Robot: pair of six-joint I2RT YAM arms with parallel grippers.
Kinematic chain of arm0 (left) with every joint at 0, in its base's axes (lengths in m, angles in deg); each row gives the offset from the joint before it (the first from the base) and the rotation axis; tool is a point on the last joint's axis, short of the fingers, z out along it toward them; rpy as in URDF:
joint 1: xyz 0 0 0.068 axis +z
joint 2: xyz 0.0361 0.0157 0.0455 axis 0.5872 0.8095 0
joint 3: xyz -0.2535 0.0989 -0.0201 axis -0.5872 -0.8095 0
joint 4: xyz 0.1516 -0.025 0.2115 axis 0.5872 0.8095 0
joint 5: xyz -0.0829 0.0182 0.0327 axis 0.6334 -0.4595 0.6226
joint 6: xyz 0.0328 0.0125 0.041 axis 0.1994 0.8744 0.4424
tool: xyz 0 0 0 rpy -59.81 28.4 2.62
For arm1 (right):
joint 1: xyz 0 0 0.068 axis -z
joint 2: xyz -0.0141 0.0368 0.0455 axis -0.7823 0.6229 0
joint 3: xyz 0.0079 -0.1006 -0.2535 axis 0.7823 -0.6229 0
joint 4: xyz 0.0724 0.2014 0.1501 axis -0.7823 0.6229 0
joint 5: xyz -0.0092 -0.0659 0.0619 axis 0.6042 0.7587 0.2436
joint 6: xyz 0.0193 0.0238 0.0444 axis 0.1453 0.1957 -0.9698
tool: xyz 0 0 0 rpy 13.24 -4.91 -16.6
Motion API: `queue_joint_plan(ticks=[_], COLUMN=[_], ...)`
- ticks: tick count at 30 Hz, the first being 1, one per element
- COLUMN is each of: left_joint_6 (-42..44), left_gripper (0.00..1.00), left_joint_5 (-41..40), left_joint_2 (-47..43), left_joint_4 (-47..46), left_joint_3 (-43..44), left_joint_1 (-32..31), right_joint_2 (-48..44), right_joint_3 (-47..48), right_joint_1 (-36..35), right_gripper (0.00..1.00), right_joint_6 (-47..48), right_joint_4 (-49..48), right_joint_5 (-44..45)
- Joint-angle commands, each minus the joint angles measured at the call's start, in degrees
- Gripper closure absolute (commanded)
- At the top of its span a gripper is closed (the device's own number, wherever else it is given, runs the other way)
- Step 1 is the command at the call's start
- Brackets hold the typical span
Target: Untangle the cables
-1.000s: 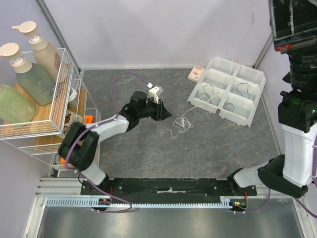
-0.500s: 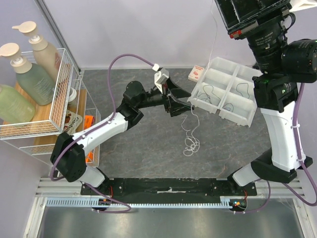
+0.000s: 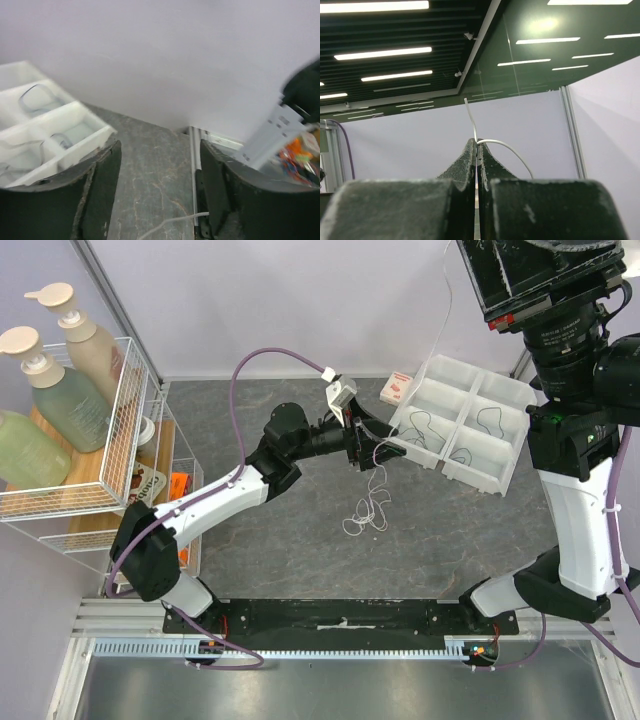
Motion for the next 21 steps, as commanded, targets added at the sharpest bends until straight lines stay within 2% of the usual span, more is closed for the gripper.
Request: queue_joint_plan(ticks=[1,4,7,9,12,17,19,21], left_joint_6=[8.12,9.71,11.20,11.99,11.22,1.82,-0.56,-1.71], left_gripper=[0.24,0.20,0.20,0.21,0.19,0.15,0.14,0.13], left_joint_5=[-21.08,-35.24,-37.04,-29.18,-18.34,-12.17,-10.07,-7.26], left_joint_2=[-6.82,-9.38,-11.66,-13.42,-16.76,-15.81,-15.19,-14.57], left_joint_4=[13.49,21.75,22.40,17.76,3.10,-6.42,-10.64,-10.92], left_joint_3=[-0.76,-0.51,-0.93,-3.03,-9.89,-8.94,-8.06,-5.35], left_joint_1=[0.17,0.96,2.89,4.21,4.56,4.56,4.65,4.56], right_joint_2=[-2.25,-0.41,0.92,-0.13,-1.10,1.36,0.49,-0.66], right_joint_3=[-3.14,0.45,2.92,0.39,-2.26,1.69,-0.49,-3.13], right_joint_1=[-0.18,-0.18,-0.27,-0.18,-0.27,-0.18,-0.18,-0.27], right_gripper=[1.00,1.00,1.00,1.00,1.00,1.00,1.00,1.00], right_joint_6=[0.74,1.10,0.92,0.92,0.83,0.92,0.65,0.48], right_joint_4=[-1.31,0.18,0.45,-0.86,-2.10,0.19,-0.69,-2.00], right_joint_5=[-0.08,-0.61,-2.45,-2.37,-1.58,-3.07,-3.25,-2.37])
